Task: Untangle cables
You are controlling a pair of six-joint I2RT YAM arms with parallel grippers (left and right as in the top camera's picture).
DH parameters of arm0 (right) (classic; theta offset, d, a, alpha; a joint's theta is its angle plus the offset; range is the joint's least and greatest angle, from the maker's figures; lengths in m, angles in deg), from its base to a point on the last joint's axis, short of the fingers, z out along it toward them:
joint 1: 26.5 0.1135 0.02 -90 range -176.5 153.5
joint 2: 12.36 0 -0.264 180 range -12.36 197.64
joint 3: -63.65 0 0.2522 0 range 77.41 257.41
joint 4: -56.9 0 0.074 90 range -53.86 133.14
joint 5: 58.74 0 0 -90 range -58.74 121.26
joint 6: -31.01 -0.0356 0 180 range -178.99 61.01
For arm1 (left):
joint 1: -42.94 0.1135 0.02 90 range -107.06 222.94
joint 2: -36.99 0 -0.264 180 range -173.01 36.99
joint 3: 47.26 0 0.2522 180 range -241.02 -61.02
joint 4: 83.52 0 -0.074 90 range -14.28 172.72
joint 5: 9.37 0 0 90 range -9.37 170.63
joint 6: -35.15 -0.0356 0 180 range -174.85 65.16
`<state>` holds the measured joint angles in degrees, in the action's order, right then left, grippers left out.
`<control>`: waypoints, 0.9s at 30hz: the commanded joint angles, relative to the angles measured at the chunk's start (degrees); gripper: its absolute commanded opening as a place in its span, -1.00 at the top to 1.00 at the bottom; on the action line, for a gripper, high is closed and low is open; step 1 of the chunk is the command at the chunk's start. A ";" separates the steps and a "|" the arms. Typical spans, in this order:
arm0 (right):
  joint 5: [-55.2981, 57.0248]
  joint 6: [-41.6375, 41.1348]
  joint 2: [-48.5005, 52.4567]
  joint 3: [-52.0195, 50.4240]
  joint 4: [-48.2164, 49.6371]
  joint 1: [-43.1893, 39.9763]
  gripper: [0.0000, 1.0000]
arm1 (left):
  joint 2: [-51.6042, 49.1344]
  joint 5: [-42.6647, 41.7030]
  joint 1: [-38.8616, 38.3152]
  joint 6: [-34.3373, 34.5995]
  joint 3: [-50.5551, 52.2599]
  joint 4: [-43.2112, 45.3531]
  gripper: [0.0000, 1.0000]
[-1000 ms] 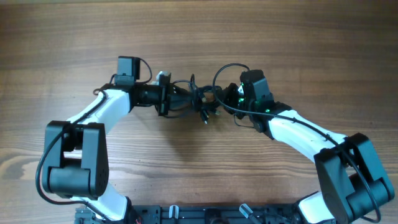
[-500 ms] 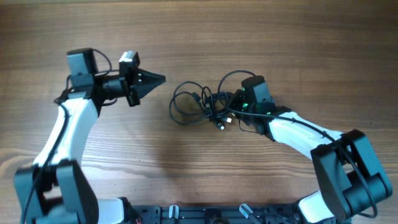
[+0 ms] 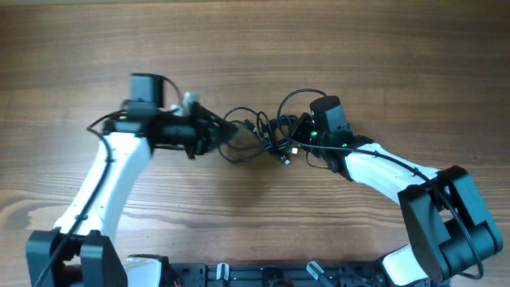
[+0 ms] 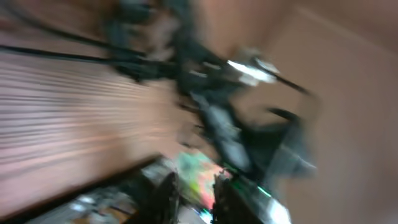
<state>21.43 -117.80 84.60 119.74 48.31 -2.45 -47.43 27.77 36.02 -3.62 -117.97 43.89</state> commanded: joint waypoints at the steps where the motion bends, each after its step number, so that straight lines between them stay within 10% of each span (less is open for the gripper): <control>1: -0.85 0.66 1.05 -0.42 0.17 -0.33 0.91 | 0.22 20.35 -7.06 3.63 -0.26 0.02 0.17; 27: -2.27 0.35 1.05 -0.42 0.63 -0.28 0.91 | -14.99 20.37 -14.67 12.72 -0.26 17.92 0.28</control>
<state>20.15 -117.82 84.60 119.74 48.70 -2.60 -61.09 48.40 22.19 7.41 -117.99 60.87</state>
